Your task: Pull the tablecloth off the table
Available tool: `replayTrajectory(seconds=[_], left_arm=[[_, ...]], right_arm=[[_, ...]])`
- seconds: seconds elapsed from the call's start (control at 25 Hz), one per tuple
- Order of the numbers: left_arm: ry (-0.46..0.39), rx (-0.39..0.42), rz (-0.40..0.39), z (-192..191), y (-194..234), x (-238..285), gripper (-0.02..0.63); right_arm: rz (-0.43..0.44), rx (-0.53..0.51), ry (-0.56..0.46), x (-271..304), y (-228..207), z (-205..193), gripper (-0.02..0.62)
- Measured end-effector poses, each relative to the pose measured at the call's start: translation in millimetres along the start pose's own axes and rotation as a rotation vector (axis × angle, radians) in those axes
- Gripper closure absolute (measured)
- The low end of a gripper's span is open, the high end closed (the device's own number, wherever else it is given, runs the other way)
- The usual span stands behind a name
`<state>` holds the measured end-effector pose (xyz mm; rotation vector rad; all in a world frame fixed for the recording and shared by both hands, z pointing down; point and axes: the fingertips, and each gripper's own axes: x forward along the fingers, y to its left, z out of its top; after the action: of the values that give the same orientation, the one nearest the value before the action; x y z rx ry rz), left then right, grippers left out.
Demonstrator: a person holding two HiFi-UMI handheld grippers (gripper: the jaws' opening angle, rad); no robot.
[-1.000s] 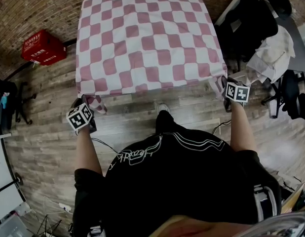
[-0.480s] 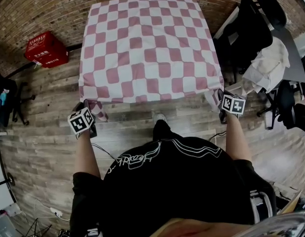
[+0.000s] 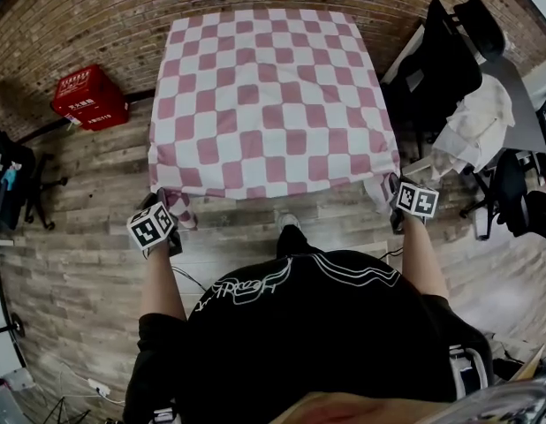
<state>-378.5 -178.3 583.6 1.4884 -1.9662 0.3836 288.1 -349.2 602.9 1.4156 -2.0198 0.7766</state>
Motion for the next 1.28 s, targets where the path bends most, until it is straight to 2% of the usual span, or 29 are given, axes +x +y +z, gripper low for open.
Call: replayTrajectory(seconds=[0.16,0.28,0.6,0.96,1.28], left_arm=[[0.0,-0.002,-0.011,11,-7,-5,0.598],[-0.007,-0.009,-0.023,3,-8,-14,0.598],[-0.021,-0.039,-0.047,1,-9,-28,0.598],[-0.03,-0.016,-0.079,19,-20,-43,0.598],[-0.059,-0.035,-0.131,19,-27,-58,0.598]], right_arm=[[-0.009,-0.01,0.007,-2,2,8,0.598],[-0.011,-0.013,0.005,-7,6,-2,0.598],[-0.013,0.009,-0.004,-21,13,-14,0.598],[0.009,0.049,-0.025,-33,27,-5,0.598],[0.011,0.075,-0.044,-43,40,-11,0.598]])
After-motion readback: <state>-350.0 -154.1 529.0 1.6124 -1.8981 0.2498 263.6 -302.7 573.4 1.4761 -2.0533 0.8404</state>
